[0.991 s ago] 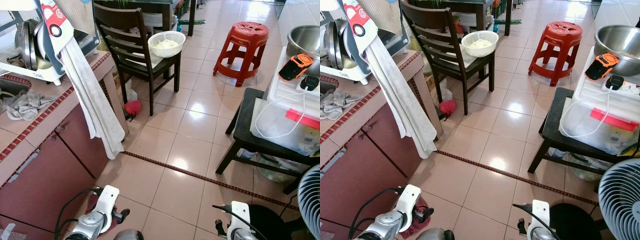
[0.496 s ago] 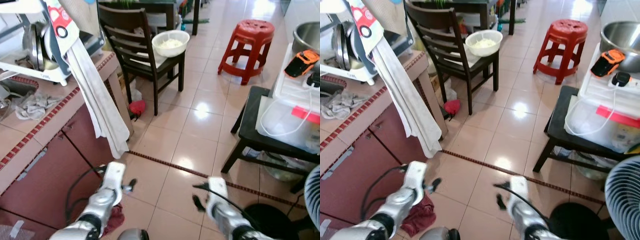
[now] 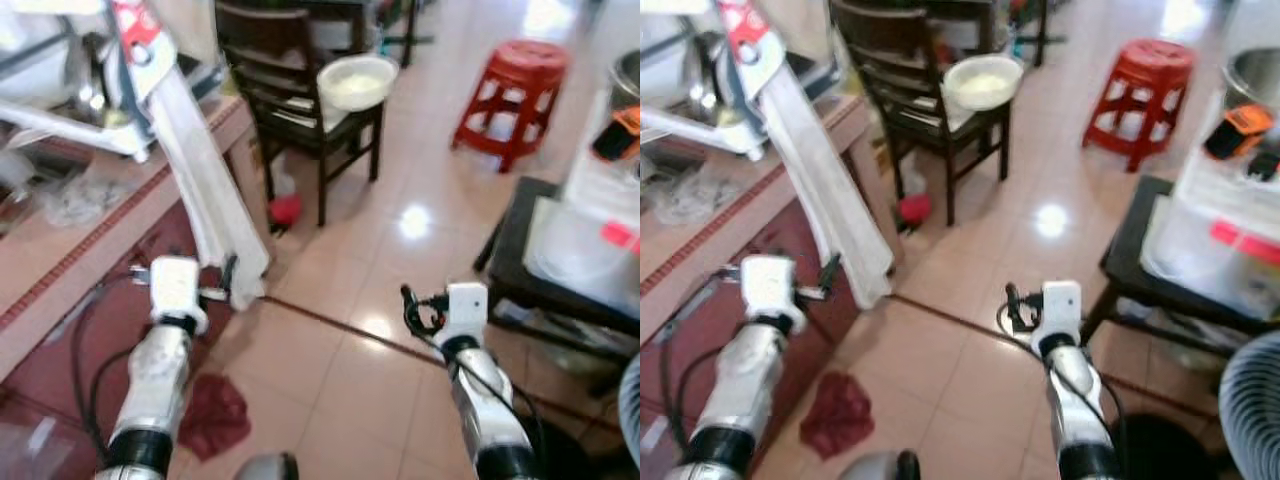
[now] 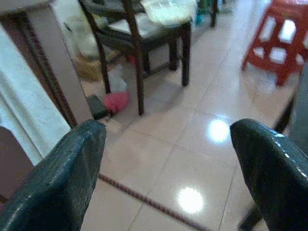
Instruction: Kitchen organization
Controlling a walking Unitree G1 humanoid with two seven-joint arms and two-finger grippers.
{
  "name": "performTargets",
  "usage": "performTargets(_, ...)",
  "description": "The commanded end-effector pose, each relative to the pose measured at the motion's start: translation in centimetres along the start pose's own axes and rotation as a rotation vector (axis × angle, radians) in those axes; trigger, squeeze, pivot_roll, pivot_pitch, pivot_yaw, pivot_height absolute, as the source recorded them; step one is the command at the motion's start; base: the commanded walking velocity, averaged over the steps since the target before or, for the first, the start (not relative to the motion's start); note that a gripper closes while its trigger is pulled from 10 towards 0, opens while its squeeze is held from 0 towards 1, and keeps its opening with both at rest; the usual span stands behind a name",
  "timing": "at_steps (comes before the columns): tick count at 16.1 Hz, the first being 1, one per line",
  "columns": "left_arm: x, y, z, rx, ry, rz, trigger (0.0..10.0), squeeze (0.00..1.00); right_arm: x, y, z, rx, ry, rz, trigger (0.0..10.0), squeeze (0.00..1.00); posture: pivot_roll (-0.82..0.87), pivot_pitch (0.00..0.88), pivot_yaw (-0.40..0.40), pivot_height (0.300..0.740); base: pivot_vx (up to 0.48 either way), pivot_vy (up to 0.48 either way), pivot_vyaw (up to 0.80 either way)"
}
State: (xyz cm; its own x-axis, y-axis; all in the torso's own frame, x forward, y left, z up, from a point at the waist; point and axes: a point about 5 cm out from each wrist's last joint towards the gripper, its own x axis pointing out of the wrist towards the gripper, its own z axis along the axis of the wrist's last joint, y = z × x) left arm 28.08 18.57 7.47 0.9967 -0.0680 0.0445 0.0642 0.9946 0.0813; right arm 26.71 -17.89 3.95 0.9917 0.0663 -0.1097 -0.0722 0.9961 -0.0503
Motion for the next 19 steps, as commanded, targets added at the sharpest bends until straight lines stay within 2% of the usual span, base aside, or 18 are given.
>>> performTargets(1, 0.0, -0.6, 2.6, 0.027, -0.109, -0.053, 10.0, 0.0, -0.2, -0.1, 2.1, -0.032, -0.072, -0.005, 10.0, 0.0, -0.08, 0.0, 0.123, 0.74, 0.0, 0.0, 0.8)
performTargets(3, -0.8, -1.1, 2.8, 0.024, -0.098, -0.074, 10.0, 0.0, -1.0, -0.5, 2.7, 0.077, -0.052, -0.049, 10.0, 0.0, -0.09, 0.0, 0.124, 0.74, 0.0, 0.0, 0.8)
performTargets(5, -1.7, -1.0, 1.9, 0.024, -0.034, -0.076, 10.0, 0.0, -1.7, -0.9, 3.7, 0.026, -0.081, -0.05, 10.0, 0.0, -0.09, 0.0, 0.129, 0.74, 0.0, 0.0, 0.8)
performTargets(7, -2.2, -1.2, 2.2, 0.021, -0.009, -0.088, 10.0, 0.0, -2.2, -0.7, 4.6, 0.001, -0.086, -0.043, 10.0, 0.0, -0.09, 0.0, 0.135, 0.74, 0.0, 0.0, 0.8)
performTargets(12, -1.5, -1.6, 2.9, 0.056, -0.003, -0.072, 10.0, 0.0, -2.2, 1.0, 6.3, -0.006, -0.12, 0.001, 10.0, 0.0, -0.09, 0.0, 0.126, 0.74, 0.0, 0.0, 0.8)
performTargets(15, -1.1, -2.0, 3.6, 0.096, -0.015, -0.078, 10.0, 0.0, -2.0, 1.3, 6.8, -0.019, -0.121, 0.029, 10.0, 0.0, -0.07, 0.0, 0.105, 0.74, 0.0, 0.0, 0.8)
performTargets(17, -0.7, -2.8, 3.5, 0.071, 0.015, -0.204, 10.0, 0.0, -1.6, 1.6, 7.3, -0.054, -0.123, 0.084, 10.0, 0.0, -0.06, 0.0, 0.085, 0.74, 0.0, 0.0, 0.8)
performTargets(19, -0.8, -2.9, 3.4, 0.08, 0.027, -0.218, 10.0, 0.0, -1.9, 1.6, 7.0, -0.081, -0.099, 0.095, 10.0, 0.0, -0.06, 0.0, 0.085, 0.74, 0.0, 0.0, 0.8)
